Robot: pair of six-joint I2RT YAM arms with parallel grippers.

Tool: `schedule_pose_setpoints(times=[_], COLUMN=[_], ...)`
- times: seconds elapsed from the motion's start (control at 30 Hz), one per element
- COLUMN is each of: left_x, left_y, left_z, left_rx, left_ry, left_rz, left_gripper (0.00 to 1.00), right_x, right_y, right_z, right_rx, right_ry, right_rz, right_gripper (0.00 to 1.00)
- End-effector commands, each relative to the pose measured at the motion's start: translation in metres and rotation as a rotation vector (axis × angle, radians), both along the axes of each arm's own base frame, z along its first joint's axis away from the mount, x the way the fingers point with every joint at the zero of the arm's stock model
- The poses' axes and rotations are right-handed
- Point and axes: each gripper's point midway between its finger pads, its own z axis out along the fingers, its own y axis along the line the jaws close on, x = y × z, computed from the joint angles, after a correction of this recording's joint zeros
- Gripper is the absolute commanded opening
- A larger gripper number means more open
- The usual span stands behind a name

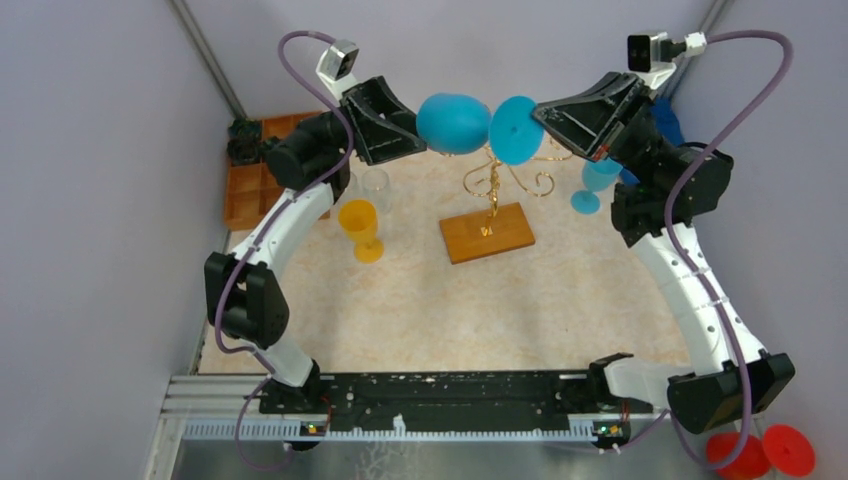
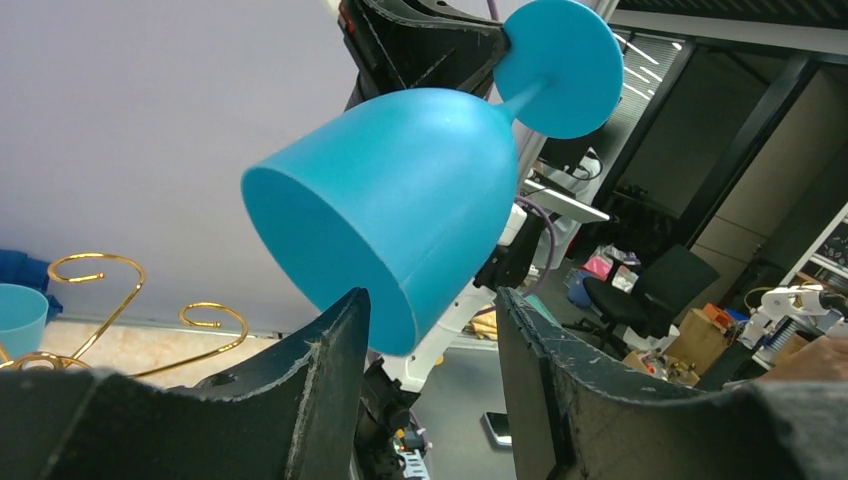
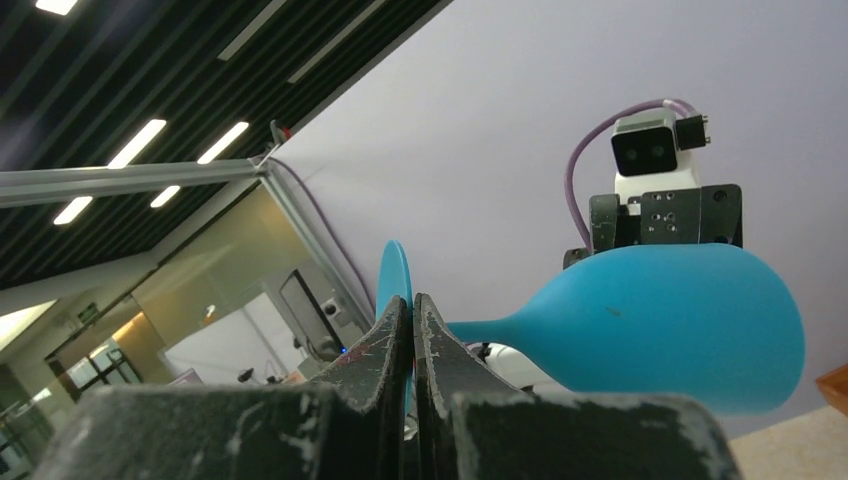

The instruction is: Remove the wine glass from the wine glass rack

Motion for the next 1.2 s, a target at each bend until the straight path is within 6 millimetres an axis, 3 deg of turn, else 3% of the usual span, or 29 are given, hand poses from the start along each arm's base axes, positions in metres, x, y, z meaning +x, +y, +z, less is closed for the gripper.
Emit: schedule_pose_setpoints(times=[0.0,0.1,0.27,0.4,0.57,0.67,0.73,1.0,1.1,1.17], left_x=[-0.041,-0.047,-0.08,-0.11,-0.112,-0.115,-0.113,-0.071,-0.061,-0.051], left_y=[0.013,0.016,0.029,0.041,0.039,0.04,0.039,0.029,0.028,0.028], left_z=[0.005,0.007,0.022,0.033,0.033,0.031,0.03,0.02,0.018,0.022], left_rx=[-0.087,-0.096,-0.155,-0.179,-0.132,-0.113,-0.094,0.015,0.031,0.046], left_ry=[-0.294,-0.3,-0.349,-0.407,-0.402,-0.399,-0.384,-0.274,-0.249,-0.218], left_rz=[-0.003,-0.001,0.0,0.02,0.104,0.112,0.124,0.305,0.348,0.397], left_gripper=[0.56,0.53,0.35,0.35,0.37,0.33,0.28,0.11,0.0,0.0], right_x=[0.0,0.007,0.018,0.027,0.036,0.036,0.036,0.022,0.024,0.025], right_y=[0.009,0.016,0.019,0.026,0.045,0.05,0.05,0.044,0.044,0.043], right_z=[0.001,-0.013,-0.04,-0.053,-0.063,-0.067,-0.068,-0.056,-0.058,-0.057], right_rx=[0.025,0.023,0.04,0.023,-0.048,-0.051,-0.045,-0.046,-0.053,-0.058], right_ry=[-0.035,-0.005,0.025,0.046,0.088,0.096,0.101,0.066,0.083,0.081], right_rz=[0.002,0.016,0.043,0.057,0.054,0.068,0.072,0.052,0.033,0.003], right_gripper=[0.0,0.0,0.0,0.0,0.0,0.0,0.0,0.0,0.0,0.0])
